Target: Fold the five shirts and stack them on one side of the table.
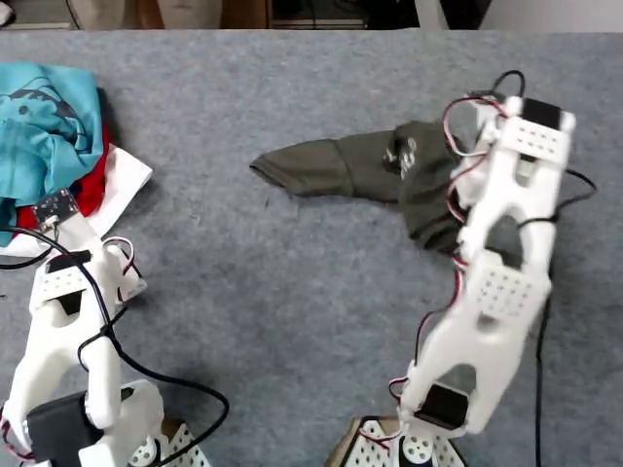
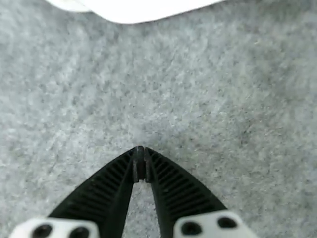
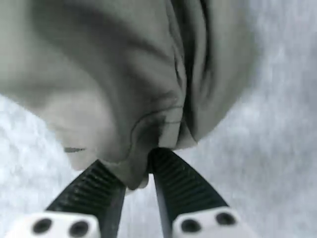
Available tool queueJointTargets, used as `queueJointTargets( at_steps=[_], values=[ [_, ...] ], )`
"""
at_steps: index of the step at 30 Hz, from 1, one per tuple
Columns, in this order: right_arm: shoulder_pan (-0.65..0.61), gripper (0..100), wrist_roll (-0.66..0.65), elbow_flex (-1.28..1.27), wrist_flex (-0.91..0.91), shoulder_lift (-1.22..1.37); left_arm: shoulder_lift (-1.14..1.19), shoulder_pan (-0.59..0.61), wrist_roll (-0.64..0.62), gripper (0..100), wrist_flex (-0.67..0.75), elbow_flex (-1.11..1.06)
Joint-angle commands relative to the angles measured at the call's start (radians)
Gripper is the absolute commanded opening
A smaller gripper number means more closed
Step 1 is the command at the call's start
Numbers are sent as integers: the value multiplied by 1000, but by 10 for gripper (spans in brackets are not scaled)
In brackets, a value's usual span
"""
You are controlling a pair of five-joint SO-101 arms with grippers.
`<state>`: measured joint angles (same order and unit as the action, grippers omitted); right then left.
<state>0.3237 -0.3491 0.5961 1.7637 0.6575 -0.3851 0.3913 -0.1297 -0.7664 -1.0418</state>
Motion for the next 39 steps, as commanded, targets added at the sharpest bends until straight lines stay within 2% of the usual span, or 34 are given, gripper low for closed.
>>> queueJointTargets(
  at_steps=[1, 11, 19, 22, 25, 27, 31, 35, 39],
  values=[
    [53, 11, -94, -271, 23, -380, -27, -8, 5, 24, 9, 0],
    [199, 12, -319, -860, 17, -1035, -27, -8, 8, 24, 8, 0],
    [361, 23, -525, -1038, 21, -1330, -27, -6, 8, 25, 8, 0],
    [401, 109, -539, -1036, 21, -1411, -27, -6, 8, 26, 8, 0],
    [407, 221, -534, -974, 21, -1468, -27, -6, 8, 27, 8, 0],
    [400, 261, -508, -906, 21, -1480, -27, -6, 8, 26, 8, 0],
    [268, 263, -440, -776, 18, -1442, -27, -3, 9, 25, -20, 12],
    [-15, 263, -338, -713, -5, -1279, -27, -3, 9, 25, -26, 18],
    [-245, 263, -301, -676, -198, -1043, -27, -2, 9, 25, -26, 18]
  ],
)
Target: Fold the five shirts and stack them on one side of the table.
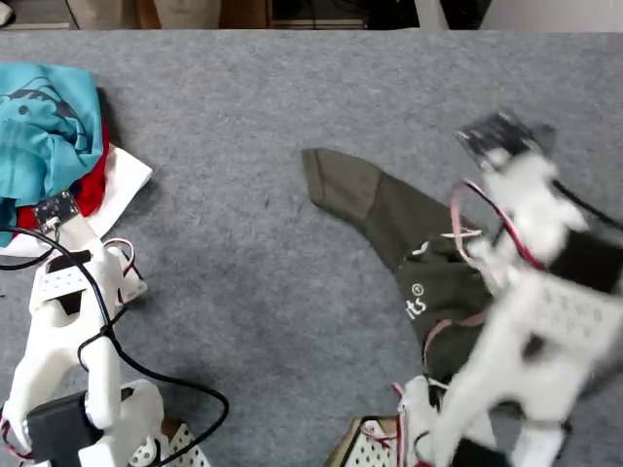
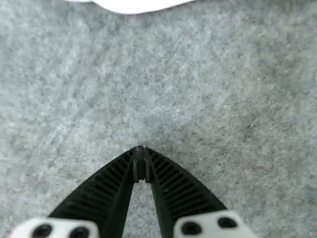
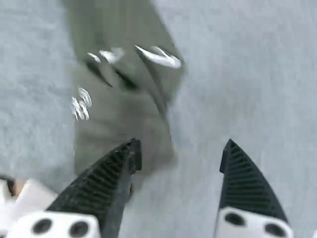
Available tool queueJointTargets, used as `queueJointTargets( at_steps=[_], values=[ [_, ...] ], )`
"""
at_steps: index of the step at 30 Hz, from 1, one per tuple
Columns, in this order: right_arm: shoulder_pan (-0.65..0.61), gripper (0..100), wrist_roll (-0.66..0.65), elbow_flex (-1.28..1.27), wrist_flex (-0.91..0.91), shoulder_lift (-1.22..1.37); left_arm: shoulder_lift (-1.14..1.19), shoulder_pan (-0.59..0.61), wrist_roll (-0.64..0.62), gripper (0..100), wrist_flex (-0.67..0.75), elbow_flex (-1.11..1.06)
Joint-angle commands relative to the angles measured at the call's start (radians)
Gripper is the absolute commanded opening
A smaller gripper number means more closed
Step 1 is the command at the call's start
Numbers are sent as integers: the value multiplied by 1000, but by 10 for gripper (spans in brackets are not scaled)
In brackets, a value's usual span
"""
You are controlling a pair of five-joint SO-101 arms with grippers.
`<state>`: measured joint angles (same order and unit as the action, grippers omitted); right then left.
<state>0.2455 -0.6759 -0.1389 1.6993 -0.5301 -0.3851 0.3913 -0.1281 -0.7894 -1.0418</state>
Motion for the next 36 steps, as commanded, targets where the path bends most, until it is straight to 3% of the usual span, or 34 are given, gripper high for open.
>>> queueJointTargets(
  at_steps=[1, 5, 8, 14, 20, 24, 28, 36],
  values=[
    [-203, 263, 29, 71, -203, 206, -27, -2, 8, 25, -3, 18],
    [-302, 263, 61, 133, -440, 464, -25, -2, 8, 25, -3, 18],
    [-349, 263, 75, 263, -480, 691, -25, -2, 8, 25, -3, 17],
    [-387, 263, 190, 806, -293, 1156, -25, -2, 8, 24, -9, 14],
    [-473, 263, 201, 1438, -77, 1540, -25, -3, 8, 24, -8, 12],
    [-527, 263, 204, 1716, -11, 1735, -25, -6, 8, 24, -5, 12],
    [-549, 265, 206, 1778, -58, 1842, -25, -6, 8, 24, -3, 12],
    [-539, 263, 201, 1610, -130, 1824, -25, -8, 8, 24, -3, 12]
  ],
)
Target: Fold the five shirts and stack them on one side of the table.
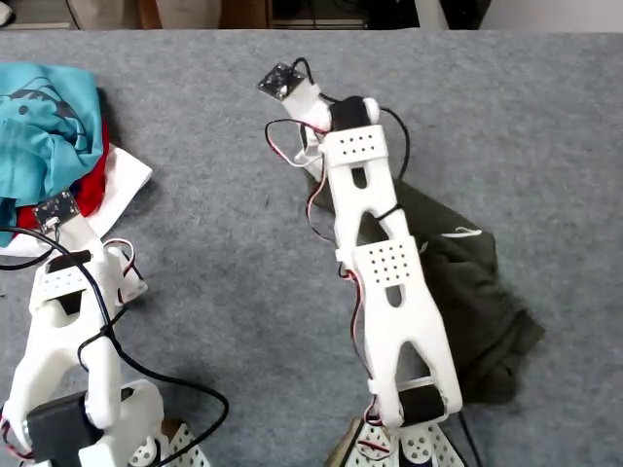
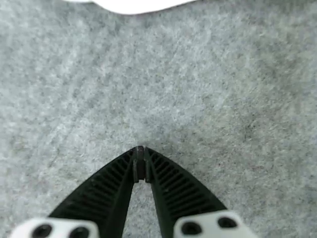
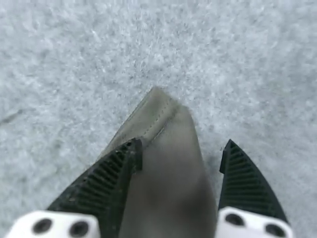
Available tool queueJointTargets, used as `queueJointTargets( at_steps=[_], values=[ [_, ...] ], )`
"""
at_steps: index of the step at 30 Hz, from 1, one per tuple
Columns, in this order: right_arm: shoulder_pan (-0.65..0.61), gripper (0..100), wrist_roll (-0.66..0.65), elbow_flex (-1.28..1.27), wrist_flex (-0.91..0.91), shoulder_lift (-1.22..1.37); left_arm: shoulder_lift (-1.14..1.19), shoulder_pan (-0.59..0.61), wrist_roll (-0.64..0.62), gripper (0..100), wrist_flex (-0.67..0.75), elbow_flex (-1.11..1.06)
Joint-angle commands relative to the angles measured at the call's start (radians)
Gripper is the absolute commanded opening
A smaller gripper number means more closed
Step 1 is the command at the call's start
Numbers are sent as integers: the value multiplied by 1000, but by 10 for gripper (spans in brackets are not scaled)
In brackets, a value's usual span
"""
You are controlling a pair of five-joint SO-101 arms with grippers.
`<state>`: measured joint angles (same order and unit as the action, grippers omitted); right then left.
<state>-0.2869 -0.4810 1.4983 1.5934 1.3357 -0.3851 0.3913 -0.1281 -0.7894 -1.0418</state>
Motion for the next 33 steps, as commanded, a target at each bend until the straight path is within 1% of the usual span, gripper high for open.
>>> queueJointTargets(
  at_steps=[1, 4, 5, 9, 10, 16, 24, 28, 33],
  values=[
    [-7, 263, 6, -51, -32, -51, -25, -8, 8, 24, -3, 12],
    [-4, 255, -6, -99, -43, -77, -25, -8, 8, 24, -3, 12],
    [-4, 230, -23, -108, -41, -82, -25, -8, 8, 24, -3, 12],
    [2, 31, -29, -131, -38, -94, -25, -8, 8, 24, -3, 12],
    [7, 3, -29, -130, -38, -94, -25, -8, 8, 24, -3, 12],
    [48, 4, -28, -107, 3, -102, -25, -8, 8, 24, -3, 12],
    [97, 4, -28, 173, 196, -188, -25, -8, 8, 24, -2, 14],
    [157, 4, 40, 133, 193, -335, -25, -6, 8, 24, -2, 15],
    [272, 4, 118, 91, 193, -570, -25, -6, 8, 24, -5, 14]
  ],
)
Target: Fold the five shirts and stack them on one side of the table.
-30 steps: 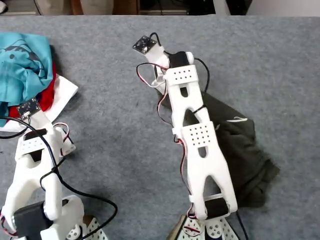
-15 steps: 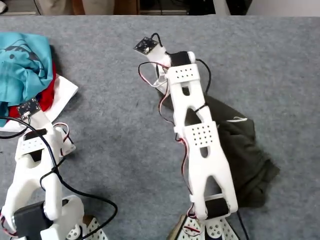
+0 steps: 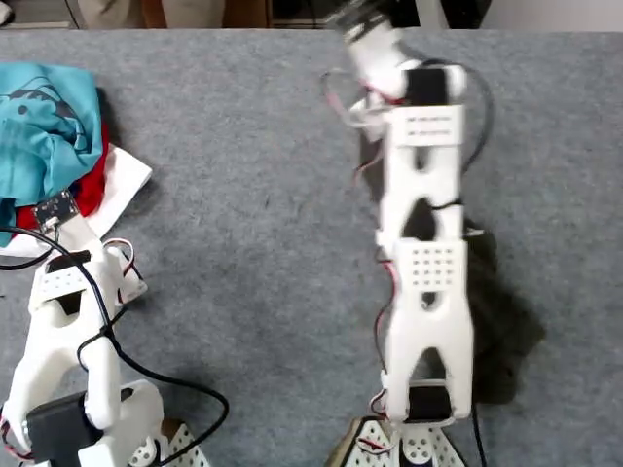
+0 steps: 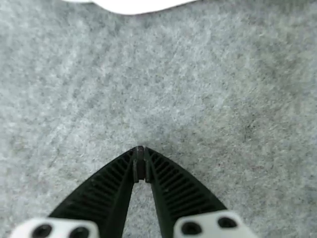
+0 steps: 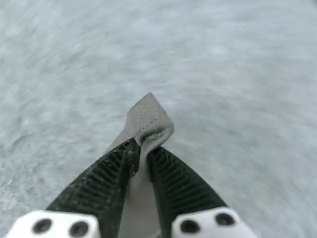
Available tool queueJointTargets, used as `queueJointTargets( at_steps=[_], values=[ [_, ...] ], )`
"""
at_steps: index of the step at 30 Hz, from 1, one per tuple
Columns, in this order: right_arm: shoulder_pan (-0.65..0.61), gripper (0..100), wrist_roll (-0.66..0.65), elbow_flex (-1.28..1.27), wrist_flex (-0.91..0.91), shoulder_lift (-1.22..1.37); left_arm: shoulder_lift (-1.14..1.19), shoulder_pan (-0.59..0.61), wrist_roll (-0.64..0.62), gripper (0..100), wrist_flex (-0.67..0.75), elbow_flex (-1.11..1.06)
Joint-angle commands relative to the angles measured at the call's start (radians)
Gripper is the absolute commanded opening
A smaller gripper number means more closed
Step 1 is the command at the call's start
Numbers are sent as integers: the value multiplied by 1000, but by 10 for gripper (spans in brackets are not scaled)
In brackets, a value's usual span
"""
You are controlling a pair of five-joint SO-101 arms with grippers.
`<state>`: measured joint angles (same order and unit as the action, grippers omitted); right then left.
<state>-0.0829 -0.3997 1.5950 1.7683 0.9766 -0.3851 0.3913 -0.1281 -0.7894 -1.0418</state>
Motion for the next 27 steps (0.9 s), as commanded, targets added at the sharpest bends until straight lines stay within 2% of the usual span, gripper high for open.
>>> queueJointTargets(
  at_steps=[1, 6, 8, 14, 18, 21, 24, 27],
  values=[
    [94, 4, 37, -19, 18, -260, -25, -6, 8, 24, -6, 15],
    [246, 4, 25, -193, 18, -504, -25, -15, 6, 27, -11, 29],
    [314, 4, -11, -295, 18, -585, -25, -55, 6, 28, -28, 55],
    [476, 4, -130, -515, 14, -779, -18, -334, 5, 28, -206, 290],
    [461, 4, -193, -547, 15, -883, -18, -491, 2, 28, -282, 476],
    [414, 4, -186, -549, 15, -960, -18, -551, 0, 28, -341, 626],
    [372, 4, -84, -539, 14, -1041, -18, -571, -3, 28, -371, 763],
    [292, 4, -26, -542, 14, -1127, -16, -589, -74, 28, -376, 841]
  ],
)
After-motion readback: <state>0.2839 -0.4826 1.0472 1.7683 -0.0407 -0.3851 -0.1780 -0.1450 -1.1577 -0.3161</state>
